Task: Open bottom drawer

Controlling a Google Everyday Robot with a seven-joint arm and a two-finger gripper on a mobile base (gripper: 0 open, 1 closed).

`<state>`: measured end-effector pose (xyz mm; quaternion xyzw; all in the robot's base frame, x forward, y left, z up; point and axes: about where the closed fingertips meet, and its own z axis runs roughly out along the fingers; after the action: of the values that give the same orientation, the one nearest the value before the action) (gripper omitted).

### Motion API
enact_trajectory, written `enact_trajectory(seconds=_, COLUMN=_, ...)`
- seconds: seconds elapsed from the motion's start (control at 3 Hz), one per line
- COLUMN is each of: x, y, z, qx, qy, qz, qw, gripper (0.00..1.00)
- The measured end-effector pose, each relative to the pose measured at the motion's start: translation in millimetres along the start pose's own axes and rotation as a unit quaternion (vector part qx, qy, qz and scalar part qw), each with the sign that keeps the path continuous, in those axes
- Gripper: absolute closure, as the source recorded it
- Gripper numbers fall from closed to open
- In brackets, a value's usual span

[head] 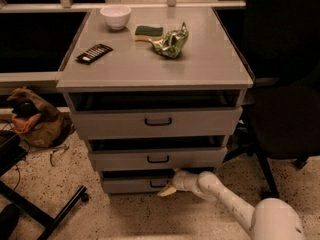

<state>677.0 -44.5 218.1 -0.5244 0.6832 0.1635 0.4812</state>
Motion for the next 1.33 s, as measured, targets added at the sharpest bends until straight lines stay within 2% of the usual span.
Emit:
enact_trajectory(seconds=0.33, x=13, y=-3, z=20, qx=-0.023, qy=0.028, qz=0.001, qw=0.9993, gripper=0.0)
enact_trajectory(seconds=0.67, x=38, y=9, z=22, qx=-0.061, qy=0.055, qz=0.036, qw=0.996, gripper=0.0)
enact_trajectory(seconds=1.33, x=40, y=11, z=14, qx=-0.07, qy=0.062, qz=0.047, qw=0.9945, gripper=0.0)
